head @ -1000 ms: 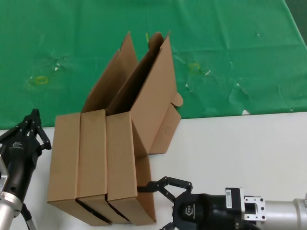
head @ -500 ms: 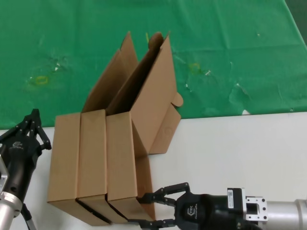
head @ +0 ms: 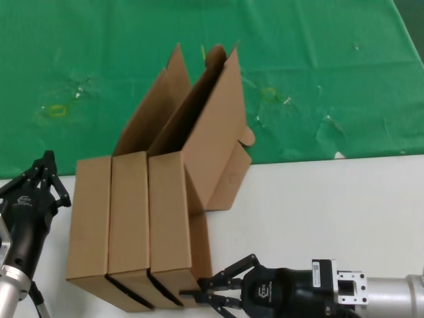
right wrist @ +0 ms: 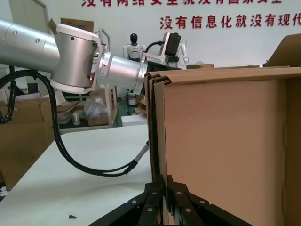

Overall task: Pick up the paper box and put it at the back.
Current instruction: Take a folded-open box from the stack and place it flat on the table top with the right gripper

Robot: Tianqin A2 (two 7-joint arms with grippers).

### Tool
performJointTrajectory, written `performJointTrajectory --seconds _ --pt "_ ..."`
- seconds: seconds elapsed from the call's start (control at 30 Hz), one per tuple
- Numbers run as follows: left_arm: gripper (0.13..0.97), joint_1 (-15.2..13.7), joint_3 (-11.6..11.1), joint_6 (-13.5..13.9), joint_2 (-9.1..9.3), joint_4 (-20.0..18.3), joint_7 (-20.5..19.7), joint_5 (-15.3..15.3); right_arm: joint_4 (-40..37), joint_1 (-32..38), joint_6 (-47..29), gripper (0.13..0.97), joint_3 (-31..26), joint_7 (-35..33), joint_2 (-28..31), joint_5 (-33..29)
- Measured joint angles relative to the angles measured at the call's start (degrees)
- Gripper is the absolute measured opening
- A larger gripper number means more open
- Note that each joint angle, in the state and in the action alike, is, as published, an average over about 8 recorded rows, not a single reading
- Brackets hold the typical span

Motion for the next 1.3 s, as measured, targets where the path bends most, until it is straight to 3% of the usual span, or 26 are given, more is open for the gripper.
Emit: performJointTrajectory --seconds 0.17,0.43,0.8,1.07,1.3 --pt "0.144 0.0 0.0 0.0 0.0 0.0 0.0 0.0 -0.2 0.2 0.2 0.172 -0.1 0.1 0.0 -0.2" --pt "0.144 0.0 0.0 0.0 0.0 0.0 0.0 0.0 1.7 -0.2 0.0 0.152 1.4 1.5 1.7 0.9" --pt "0.144 0.0 0.0 0.0 0.0 0.0 0.0 0.0 8.9 2.2 1.1 0.149 10.4 9.5 14.1 4.3" --pt "0.144 0.0 0.0 0.0 0.0 0.0 0.0 0.0 2.6 17.0 5.1 0.149 6.6 10.5 21.0 -8.9" --pt "0.144 0.0 0.0 0.0 0.0 0.0 0.0 0.0 -4.9 34.8 6.3 0.149 -5.4 13.1 21.2 -26.5"
